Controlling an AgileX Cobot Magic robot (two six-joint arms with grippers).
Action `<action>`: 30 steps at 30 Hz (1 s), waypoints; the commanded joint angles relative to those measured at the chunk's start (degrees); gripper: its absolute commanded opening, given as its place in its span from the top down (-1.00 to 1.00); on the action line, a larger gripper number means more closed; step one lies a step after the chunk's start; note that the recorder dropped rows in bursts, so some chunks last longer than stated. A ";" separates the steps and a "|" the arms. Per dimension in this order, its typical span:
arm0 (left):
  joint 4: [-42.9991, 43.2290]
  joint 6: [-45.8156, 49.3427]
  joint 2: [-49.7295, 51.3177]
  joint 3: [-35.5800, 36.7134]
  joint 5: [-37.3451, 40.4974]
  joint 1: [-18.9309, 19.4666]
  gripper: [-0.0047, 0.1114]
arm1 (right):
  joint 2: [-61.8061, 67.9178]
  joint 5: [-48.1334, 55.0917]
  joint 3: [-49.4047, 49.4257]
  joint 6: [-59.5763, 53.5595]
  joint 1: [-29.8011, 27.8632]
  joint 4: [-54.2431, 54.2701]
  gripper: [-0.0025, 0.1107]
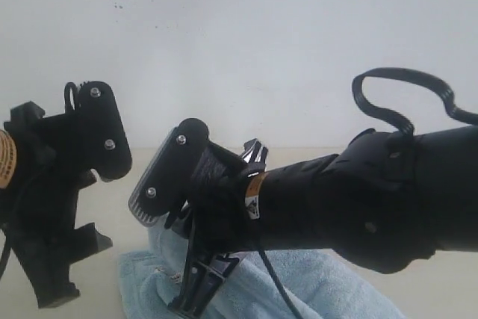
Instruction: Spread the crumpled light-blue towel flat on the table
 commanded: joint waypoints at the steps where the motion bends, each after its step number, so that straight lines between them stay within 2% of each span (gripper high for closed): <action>1: -2.86 -4.35 -0.24 3.89 -6.35 -0.17 -0.21 | -2.44 -0.28 -0.30 0.77 -0.16 0.20 0.79; 7: 2.71 -16.12 -0.36 5.45 -11.03 -0.08 -0.21 | -4.00 0.97 -0.30 0.89 -0.16 1.62 0.79; 13: 2.48 -21.29 -0.52 5.45 -18.25 0.62 -0.21 | -6.40 1.52 -0.30 0.89 0.66 2.82 0.80; 18: 1.71 -21.41 -0.64 5.45 -18.92 2.68 -0.21 | -8.58 3.83 -0.30 0.63 0.66 3.33 0.80; 21: 1.71 -20.82 -1.49 5.45 -20.84 2.74 -0.21 | -9.41 4.99 -0.30 -0.90 0.66 4.72 0.80; 24: 1.71 -20.82 -2.63 5.45 -22.69 2.74 -0.21 | -9.93 7.26 -0.30 -2.83 0.66 6.21 0.96; 30: 1.66 -19.16 -3.82 7.43 -23.16 2.74 -0.21 | -10.38 7.44 -0.30 -7.81 0.66 13.08 0.96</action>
